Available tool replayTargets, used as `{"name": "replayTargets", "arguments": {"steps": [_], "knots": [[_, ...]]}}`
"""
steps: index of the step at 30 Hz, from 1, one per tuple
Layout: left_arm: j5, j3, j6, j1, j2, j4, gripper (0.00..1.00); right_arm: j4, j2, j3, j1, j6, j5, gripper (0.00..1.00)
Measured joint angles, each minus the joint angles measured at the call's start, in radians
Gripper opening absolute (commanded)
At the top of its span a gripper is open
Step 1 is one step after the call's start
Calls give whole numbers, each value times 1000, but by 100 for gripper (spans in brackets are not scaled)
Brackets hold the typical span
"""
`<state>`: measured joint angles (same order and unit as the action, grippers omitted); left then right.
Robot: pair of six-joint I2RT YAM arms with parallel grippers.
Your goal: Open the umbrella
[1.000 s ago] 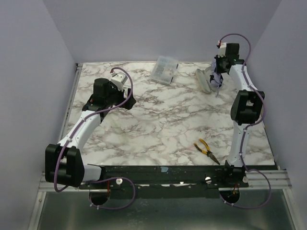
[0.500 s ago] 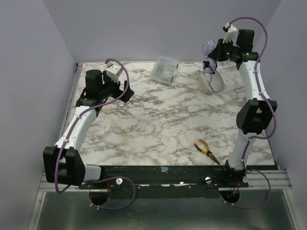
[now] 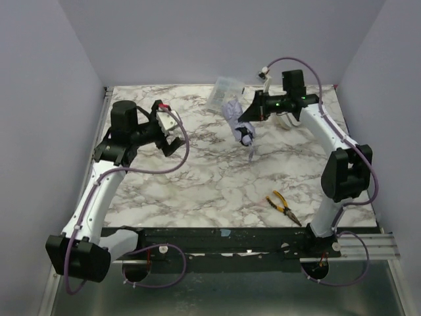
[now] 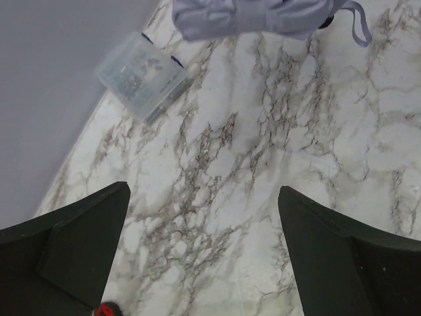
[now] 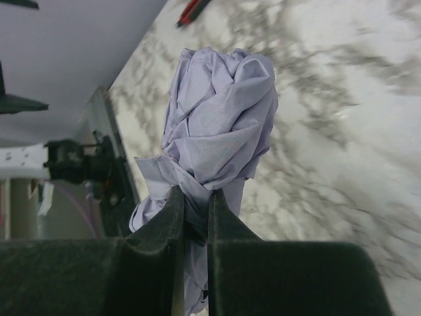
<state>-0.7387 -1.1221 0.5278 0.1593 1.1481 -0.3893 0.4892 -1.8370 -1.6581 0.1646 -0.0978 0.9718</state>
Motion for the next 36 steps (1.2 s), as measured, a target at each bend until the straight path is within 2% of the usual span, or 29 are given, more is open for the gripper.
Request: {"name": "replayTargets", "arguments": {"steps": [5, 10, 18, 22, 29, 31, 32, 35, 36], "knots": [[-18, 39, 306, 116, -100, -68, 98, 74, 12, 60, 151, 77, 99, 1], [-16, 115, 592, 257, -153, -103, 98, 178, 12, 57, 240, 198, 140, 1], [2, 119, 769, 350, -99, -131, 98, 282, 12, 49, 352, 337, 143, 2], [28, 134, 822, 389, -85, -128, 93, 314, 12, 34, 388, 378, 143, 4], [117, 199, 859, 431, -61, -72, 58, 367, 12, -10, 407, 455, 119, 5], [138, 208, 853, 435, -61, -53, 43, 385, 12, -10, 410, 480, 104, 10], [145, 210, 849, 438, -61, -51, 34, 393, 12, -11, 411, 494, 98, 13], [158, 225, 824, 444, -61, -24, 5, 426, 10, -32, 412, 524, 78, 40], [159, 233, 806, 446, -63, -8, 0, 437, 10, -42, 412, 531, 69, 49]]}}
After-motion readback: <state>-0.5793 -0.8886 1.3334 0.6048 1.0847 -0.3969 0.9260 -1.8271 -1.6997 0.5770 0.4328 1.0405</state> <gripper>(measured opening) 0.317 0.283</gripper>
